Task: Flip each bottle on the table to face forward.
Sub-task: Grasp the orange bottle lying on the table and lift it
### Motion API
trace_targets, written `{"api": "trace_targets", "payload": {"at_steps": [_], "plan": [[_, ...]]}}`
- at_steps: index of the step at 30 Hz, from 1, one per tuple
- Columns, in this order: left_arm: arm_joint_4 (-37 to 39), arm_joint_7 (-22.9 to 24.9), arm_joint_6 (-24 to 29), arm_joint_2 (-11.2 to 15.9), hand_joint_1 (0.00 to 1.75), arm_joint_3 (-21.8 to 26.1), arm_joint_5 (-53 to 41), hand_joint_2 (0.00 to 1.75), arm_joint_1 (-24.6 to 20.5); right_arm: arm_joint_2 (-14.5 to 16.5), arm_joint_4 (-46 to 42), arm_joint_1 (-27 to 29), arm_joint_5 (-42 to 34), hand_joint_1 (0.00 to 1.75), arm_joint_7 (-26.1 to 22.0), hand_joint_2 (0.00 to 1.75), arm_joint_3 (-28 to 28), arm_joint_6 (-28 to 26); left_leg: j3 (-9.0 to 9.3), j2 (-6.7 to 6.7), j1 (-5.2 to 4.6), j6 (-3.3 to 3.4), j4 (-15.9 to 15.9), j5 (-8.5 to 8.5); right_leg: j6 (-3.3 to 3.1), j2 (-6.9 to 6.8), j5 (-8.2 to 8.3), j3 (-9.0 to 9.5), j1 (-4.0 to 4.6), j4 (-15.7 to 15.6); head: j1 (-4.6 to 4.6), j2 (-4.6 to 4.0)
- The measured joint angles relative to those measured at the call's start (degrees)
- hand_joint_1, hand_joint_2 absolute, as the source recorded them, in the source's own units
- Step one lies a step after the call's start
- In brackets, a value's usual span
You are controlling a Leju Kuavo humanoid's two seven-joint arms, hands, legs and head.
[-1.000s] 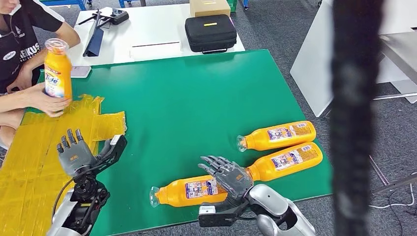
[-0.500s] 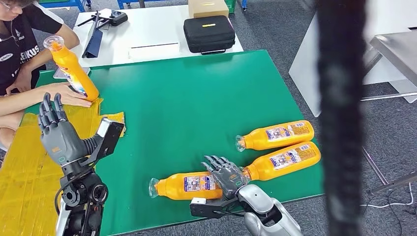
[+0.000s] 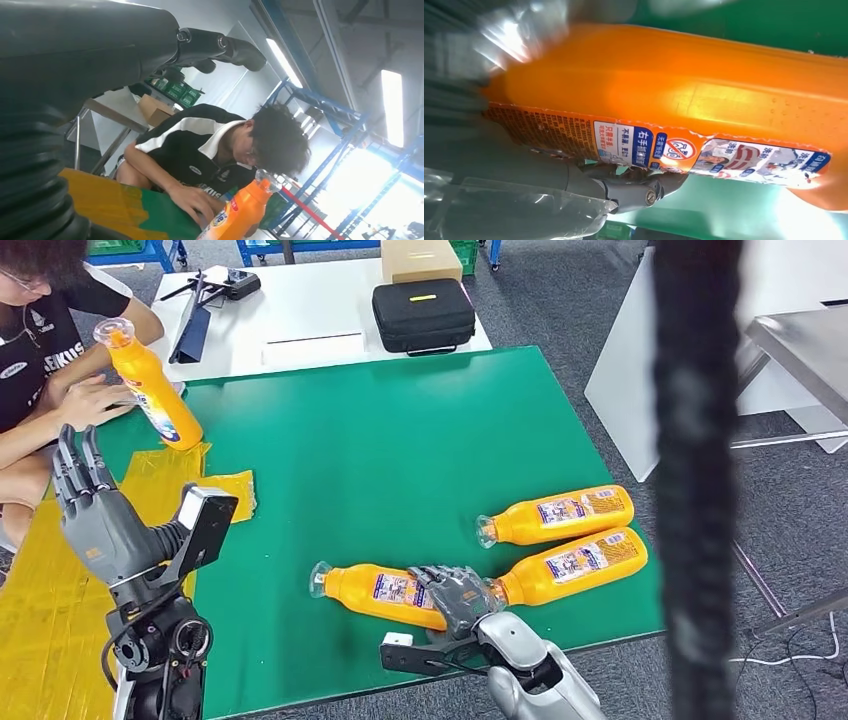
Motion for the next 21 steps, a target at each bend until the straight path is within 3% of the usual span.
{"api": "trace_targets", "payload": {"at_steps": [7, 10, 12, 15, 18, 21], "plan": [[-0.4, -4.0, 0.0, -1.1, 0.0, 0.9, 4.7, 1.75, 0.2, 1.3, 1.3, -0.3, 0.3, 1.75, 0.3, 1.75, -1.3, -2.5, 0.07, -0.01, -0.01, 0.02, 0.0, 0.01, 0.0, 0.0, 0.01, 0.06, 0.0, 0.0, 0.0, 0.0], [0.0, -6.6, -1.6, -1.1, 0.0, 0.2, 15.7, 1.75, 0.4, 2.2, 1.2, 0.2, 0.1, 1.75, 1.1, 1.75, -2.7, -5.5, 0.05, -0.04, -0.01, 0.1, 0.0, 0.08, -0.06, -0.02, 0.06, 0.05, 0.0, 0.0, -0.02, 0.0], [0.3, -8.5, -7.8, -0.8, 0.0, -1.5, 30.2, 1.75, 0.7, 3.0, 0.8, 0.9, -1.5, 1.75, 1.2, 1.75, -4.6, -9.1, -0.06, -0.15, -0.01, 0.18, 0.0, 0.19, -0.08, -0.08, 0.12, 0.01, -0.01, 0.0, -0.02, 0.0], [0.6, -11.8, -22.3, 0.1, 0.0, -4.9, 51.7, 1.75, 1.5, 4.4, -1.0, 2.2, -6.7, 1.75, -0.8, 1.75, -8.8, -17.1, -0.47, -0.36, -0.01, 0.23, 0.0, 0.33, -0.04, -0.22, 0.25, -0.3, -0.02, 0.0, 0.0, 0.0], [1.2, -13.8, -31.5, 1.3, 0.0, -7.7, 61.3, 1.75, 1.9, 5.9, -4.0, 2.8, -14.4, 1.75, -6.2, 1.75, -13.4, -25.8, -0.71, -0.32, -0.03, 0.22, 0.0, 0.35, -0.06, -0.21, 0.33, -0.57, -0.05, 0.0, -0.02, 0.0], [1.9, -14.3, -34.8, 2.1, 0.0, -9.3, 64.2, 1.75, 1.9, 6.9, -6.1, 3.1, -18.5, 1.75, -9.8, 1.75, -17.0, -29.8, -0.76, -0.32, -0.04, 0.2, 0.0, 0.3, -0.06, -0.21, 0.29, -0.63, -0.05, 0.0, 0.0, 0.0]]}}
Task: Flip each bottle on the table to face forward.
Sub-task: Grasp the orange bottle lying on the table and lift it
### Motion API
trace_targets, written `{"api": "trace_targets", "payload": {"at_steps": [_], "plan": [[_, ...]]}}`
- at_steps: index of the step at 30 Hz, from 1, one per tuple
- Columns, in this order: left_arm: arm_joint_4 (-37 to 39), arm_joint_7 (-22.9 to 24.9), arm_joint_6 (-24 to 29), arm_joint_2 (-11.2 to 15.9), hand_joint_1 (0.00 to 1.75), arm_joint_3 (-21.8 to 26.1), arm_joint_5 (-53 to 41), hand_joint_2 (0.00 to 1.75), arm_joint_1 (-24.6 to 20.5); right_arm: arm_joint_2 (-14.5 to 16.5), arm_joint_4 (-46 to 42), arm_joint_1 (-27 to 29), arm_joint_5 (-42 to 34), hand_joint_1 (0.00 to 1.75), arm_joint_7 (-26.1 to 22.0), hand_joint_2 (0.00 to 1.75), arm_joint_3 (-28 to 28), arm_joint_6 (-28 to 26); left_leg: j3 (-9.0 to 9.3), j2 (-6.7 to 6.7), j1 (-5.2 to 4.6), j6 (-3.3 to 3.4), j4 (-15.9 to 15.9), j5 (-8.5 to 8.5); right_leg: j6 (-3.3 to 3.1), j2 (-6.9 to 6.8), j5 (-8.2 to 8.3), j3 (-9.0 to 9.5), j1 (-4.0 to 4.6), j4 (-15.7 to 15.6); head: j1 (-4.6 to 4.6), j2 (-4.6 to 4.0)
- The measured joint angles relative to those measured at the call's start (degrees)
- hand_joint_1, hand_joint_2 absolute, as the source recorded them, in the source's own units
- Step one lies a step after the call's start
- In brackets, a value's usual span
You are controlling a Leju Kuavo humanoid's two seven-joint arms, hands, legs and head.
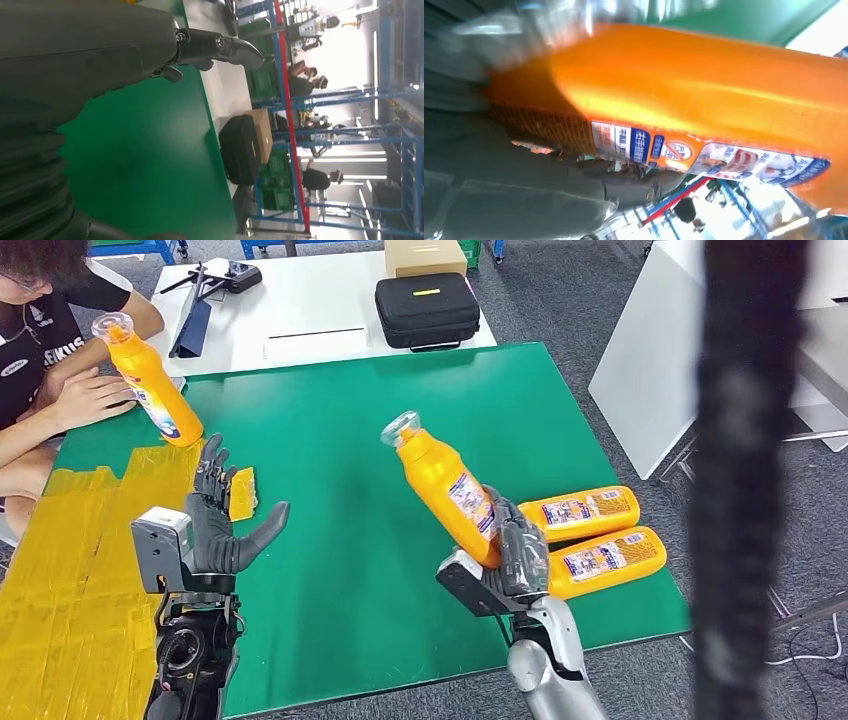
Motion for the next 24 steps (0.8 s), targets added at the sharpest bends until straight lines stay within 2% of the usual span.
{"api": "trace_targets", "payload": {"at_steps": [5, 11, 24], "plan": [[1.0, -0.1, -6.8, 1.1, 0.0, -2.7, 4.8, 1.75, -0.7, 1.4, -0.8, 0.1, -9.9, 1.75, -9.0, 1.75, -3.2, -5.5, -0.2, -0.03, 0.01, -0.02, 0.0, -0.03, 0.0, 0.0, -0.03, -0.19, 0.01, 0.0, -0.01, 0.0], [2.0, 0.7, -10.5, 2.3, 0.0, -6.5, 8.1, 1.75, -1.6, 2.3, -0.8, -0.6, -16.4, 1.75, -14.3, 1.75, -4.3, -6.3, -0.21, 0.0, 0.02, -0.04, 0.0, -0.04, 0.0, 0.01, -0.03, -0.21, 0.02, 0.0, -0.01, 0.0], [4.2, 2.1, -15.2, 4.7, 0.0, -10.6, 14.4, 1.75, -3.2, 3.0, 0.1, -3.4, -18.1, 1.75, -18.3, 1.75, -3.4, -4.5, -0.23, -0.02, 0.03, -0.04, 0.0, -0.03, 0.0, 0.01, -0.03, -0.21, 0.02, 0.0, -0.02, 0.0]]}}
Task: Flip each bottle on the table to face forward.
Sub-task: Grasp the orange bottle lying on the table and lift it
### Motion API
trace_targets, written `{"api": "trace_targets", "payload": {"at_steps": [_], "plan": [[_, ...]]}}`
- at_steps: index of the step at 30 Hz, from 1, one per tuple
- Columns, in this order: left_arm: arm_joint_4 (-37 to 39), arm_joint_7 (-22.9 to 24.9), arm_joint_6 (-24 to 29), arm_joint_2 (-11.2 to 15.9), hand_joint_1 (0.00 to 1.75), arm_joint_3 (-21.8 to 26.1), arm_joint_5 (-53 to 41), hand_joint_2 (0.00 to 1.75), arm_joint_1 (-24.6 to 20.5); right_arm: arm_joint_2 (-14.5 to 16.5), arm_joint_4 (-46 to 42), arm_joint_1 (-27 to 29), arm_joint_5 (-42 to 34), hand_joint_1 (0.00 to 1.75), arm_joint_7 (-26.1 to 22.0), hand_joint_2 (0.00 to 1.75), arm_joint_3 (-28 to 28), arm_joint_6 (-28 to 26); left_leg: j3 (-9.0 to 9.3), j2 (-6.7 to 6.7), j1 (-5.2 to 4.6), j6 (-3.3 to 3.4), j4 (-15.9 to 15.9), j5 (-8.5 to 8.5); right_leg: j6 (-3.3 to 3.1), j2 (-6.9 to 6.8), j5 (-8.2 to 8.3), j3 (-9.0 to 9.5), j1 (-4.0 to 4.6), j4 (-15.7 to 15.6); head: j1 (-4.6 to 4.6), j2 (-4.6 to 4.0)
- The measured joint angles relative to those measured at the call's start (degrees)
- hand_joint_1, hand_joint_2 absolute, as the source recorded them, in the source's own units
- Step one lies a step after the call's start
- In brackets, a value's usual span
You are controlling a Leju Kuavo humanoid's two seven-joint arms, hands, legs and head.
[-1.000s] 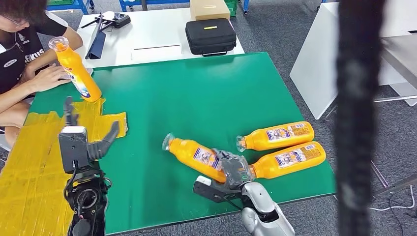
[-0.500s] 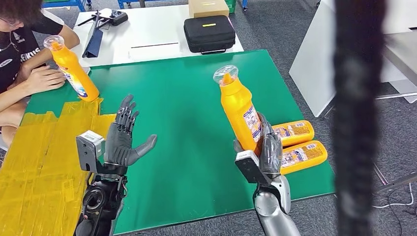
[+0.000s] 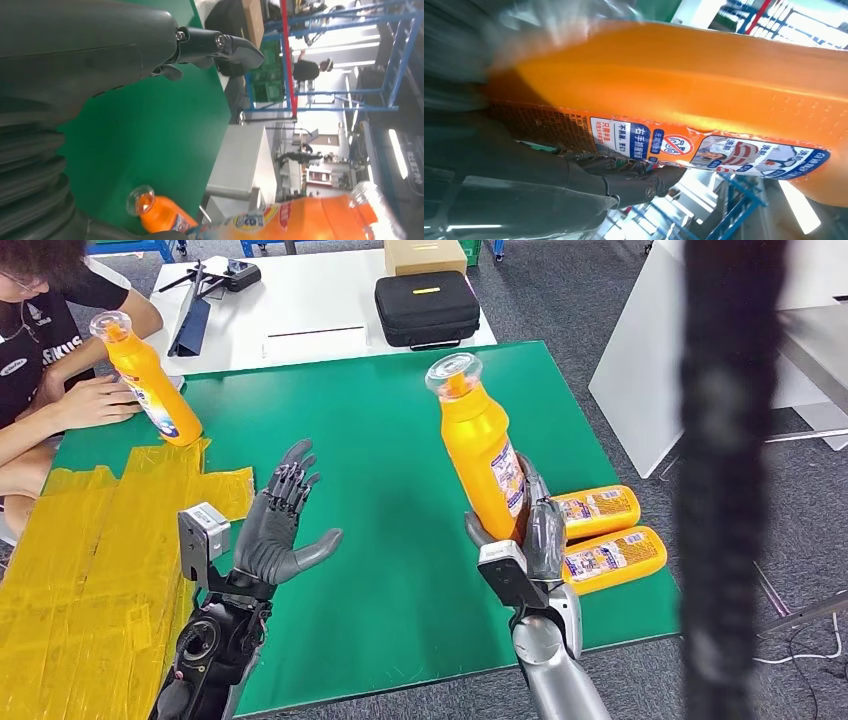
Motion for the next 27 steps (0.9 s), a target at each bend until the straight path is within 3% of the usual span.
{"api": "trace_targets", "payload": {"at_steps": [6, 11, 16, 21, 27], "plan": [[1.2, 0.7, -3.2, -0.1, 0.0, -1.5, 2.9, 1.75, -1.1, 0.4, 3.1, -1.7, 0.8, 1.75, -1.9, 1.75, 4.0, 2.6, 0.0, -0.01, 0.0, 0.0, 0.0, 0.0, 0.0, 0.0, 0.0, -0.01, 0.01, 0.0, 0.01, 0.0], [3.3, 0.9, -4.6, -0.5, 0.0, -3.2, 4.7, 1.75, -3.4, 0.5, 6.8, -3.4, -2.6, 1.75, -4.4, 1.75, 8.5, 10.8, 0.0, 0.0, 0.01, 0.0, 0.0, 0.01, 0.0, 0.0, 0.0, -0.02, 0.01, 0.0, 0.01, 0.0], [4.5, 0.9, -4.7, -0.6, 0.0, -3.7, 5.1, 1.75, -4.5, 0.6, 9.2, -4.3, -3.7, 1.75, -5.5, 1.75, 11.0, 13.2, 0.0, -0.01, 0.01, 0.0, 0.0, 0.02, -0.01, 0.0, 0.0, -0.01, 0.01, 0.0, 0.01, 0.0], [5.4, 0.6, -4.6, -0.6, 0.0, -4.3, 6.3, 1.75, -5.0, 0.5, 11.2, -5.4, -5.8, 1.75, -7.9, 1.75, 13.5, 20.2, -0.02, -0.02, 0.01, 0.0, 0.0, 0.01, -0.01, -0.01, 0.0, -0.02, 0.0, 0.0, 0.01, 0.0], [6.1, 0.3, -4.5, -0.5, 0.0, -4.5, 7.8, 1.75, -5.6, 0.7, 14.5, -7.6, -6.5, 1.75, -8.7, 1.75, 16.2, 22.0, -0.03, -0.01, 0.01, 0.0, 0.0, 0.02, -0.01, 0.0, 0.01, -0.03, 0.01, 0.0, 0.01, 0.0]]}}
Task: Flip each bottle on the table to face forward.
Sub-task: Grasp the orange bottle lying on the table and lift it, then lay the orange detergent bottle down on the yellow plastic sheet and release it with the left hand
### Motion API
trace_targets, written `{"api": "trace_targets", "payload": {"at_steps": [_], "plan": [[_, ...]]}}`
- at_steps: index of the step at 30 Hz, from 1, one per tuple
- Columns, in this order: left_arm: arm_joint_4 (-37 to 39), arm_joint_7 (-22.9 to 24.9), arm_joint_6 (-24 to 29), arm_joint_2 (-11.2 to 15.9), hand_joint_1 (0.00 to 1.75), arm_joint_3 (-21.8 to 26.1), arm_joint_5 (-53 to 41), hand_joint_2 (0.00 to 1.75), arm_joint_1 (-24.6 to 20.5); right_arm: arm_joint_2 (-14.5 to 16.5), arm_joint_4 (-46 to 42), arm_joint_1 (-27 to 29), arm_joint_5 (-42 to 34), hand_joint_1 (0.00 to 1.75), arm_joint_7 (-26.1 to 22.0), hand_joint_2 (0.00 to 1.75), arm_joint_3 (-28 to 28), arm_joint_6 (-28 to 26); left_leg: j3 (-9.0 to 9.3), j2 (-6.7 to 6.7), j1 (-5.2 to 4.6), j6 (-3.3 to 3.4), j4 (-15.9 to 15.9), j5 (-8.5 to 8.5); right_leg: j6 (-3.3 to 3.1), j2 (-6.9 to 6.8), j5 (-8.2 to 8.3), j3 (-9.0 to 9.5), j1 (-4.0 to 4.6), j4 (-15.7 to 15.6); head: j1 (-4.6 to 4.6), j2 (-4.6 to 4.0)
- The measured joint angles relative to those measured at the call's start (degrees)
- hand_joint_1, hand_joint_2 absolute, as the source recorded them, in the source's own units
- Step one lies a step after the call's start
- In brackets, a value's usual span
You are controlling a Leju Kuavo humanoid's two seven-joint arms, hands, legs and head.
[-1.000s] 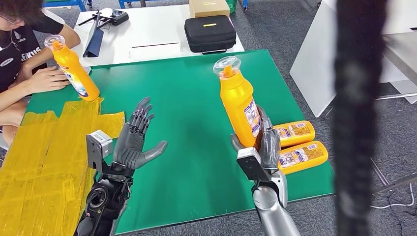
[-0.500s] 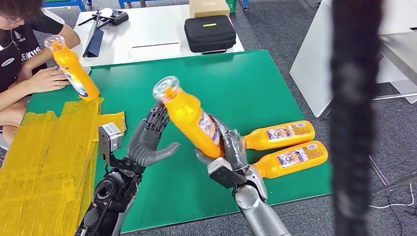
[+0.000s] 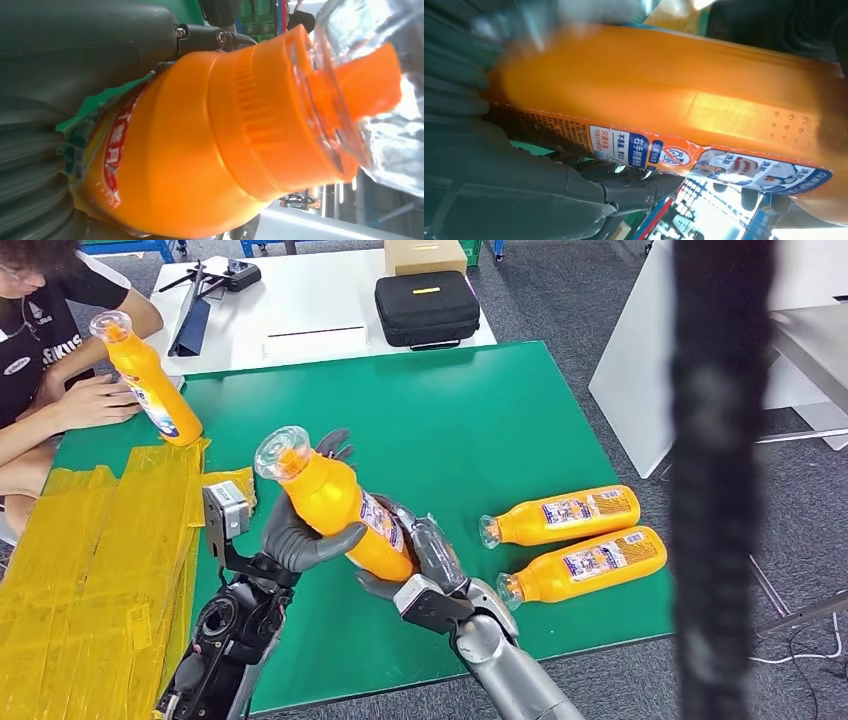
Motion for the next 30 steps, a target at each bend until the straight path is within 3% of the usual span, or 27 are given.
{"api": "trace_targets", "payload": {"at_steps": [4, 8, 16, 24, 28, 30], "plan": [[0.4, 0.0, 0.0, 0.2, 0.01, -0.1, 0.5, 1.75, -0.2, 0.3, 1.6, -1.2, -0.2, 1.75, -0.2, 1.75, 1.0, 0.0, 0.0, -0.01, 0.0, 0.01, 0.0, 0.01, 0.0, 0.0, 0.0, 0.0, 0.0, 0.0, 0.0, 0.0], [1.1, 0.3, 0.5, 0.3, 1.71, -0.2, 1.7, 1.75, -0.6, 0.3, 3.1, -2.4, -0.9, 1.75, -0.2, 1.75, 1.9, -0.4, 0.0, -0.01, 0.0, 0.01, 0.0, 0.01, 0.0, 0.0, 0.0, 0.0, 0.0, 0.0, 0.0, 0.0], [1.9, 0.7, 5.0, -0.2, 1.75, 0.7, 9.0, 1.75, -0.4, 0.5, 4.0, -2.9, -2.7, 1.75, 1.0, 1.75, 2.7, -1.0, -0.01, -0.01, 0.0, 0.01, 0.0, 0.0, 0.0, 0.0, 0.0, -0.01, 0.0, 0.0, 0.01, 0.0], [2.2, 0.7, 5.7, -0.2, 1.75, 1.3, 12.2, 1.75, -0.1, 0.9, 4.4, -3.1, -3.9, 1.75, 1.3, 1.75, 2.8, 0.0, -0.01, -0.01, 0.0, 0.01, 0.0, 0.01, 0.0, 0.0, 0.0, -0.02, 0.0, 0.0, 0.0, 0.0], [2.2, 0.2, 7.1, -0.4, 1.75, 1.4, 13.5, 1.75, 0.3, 0.9, 4.4, -3.1, -4.3, 0.49, 1.6, 1.75, 2.7, -0.1, -0.01, -0.01, 0.0, 0.01, 0.0, 0.01, 0.0, 0.0, 0.0, -0.02, 0.0, 0.0, 0.01, 0.0], [2.1, -0.4, 8.8, -0.7, 1.75, 1.7, 14.3, 1.75, 0.8, 1.0, 4.4, -3.1, -5.0, 0.49, 2.0, 1.75, 2.6, -0.5, -0.01, 0.0, 0.0, 0.01, 0.0, 0.01, 0.0, 0.0, 0.0, -0.02, 0.0, 0.0, 0.0, 0.0]]}}
